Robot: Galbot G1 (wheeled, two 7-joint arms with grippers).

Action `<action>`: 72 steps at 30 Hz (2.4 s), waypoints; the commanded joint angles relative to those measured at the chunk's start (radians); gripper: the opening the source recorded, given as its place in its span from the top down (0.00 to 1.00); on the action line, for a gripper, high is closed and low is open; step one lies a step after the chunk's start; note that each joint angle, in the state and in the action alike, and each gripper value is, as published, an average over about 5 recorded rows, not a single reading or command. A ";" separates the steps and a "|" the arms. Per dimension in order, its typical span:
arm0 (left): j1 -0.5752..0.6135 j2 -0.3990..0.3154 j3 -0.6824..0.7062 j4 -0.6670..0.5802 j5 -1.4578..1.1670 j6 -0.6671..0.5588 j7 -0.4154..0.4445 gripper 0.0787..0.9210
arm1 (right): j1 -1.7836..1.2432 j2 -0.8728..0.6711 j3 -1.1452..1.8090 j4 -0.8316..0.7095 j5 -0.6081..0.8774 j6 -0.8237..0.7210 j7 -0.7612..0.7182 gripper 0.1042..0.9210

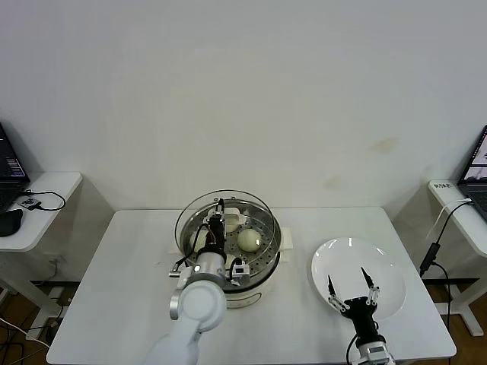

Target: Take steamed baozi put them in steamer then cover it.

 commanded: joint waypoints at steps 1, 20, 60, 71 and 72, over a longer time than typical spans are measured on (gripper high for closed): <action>0.001 -0.061 0.013 0.031 0.081 0.001 0.015 0.93 | -0.003 0.000 0.000 -0.006 -0.005 0.004 0.000 0.12; 0.054 -0.089 0.011 0.035 0.122 -0.014 0.004 0.93 | -0.014 -0.004 -0.007 -0.004 -0.003 0.013 -0.002 0.12; 0.278 0.055 -0.013 -0.272 -0.112 -0.065 -0.156 0.25 | -0.016 0.001 -0.030 -0.010 -0.014 0.018 -0.010 0.12; 0.600 0.153 -0.318 -0.456 -0.927 -0.362 -0.413 0.12 | -0.020 -0.003 -0.041 -0.010 -0.010 0.017 -0.012 0.12; 0.628 0.163 -0.377 -0.441 -1.087 -0.424 -0.431 0.12 | -0.021 -0.005 -0.041 -0.010 -0.007 0.016 -0.012 0.12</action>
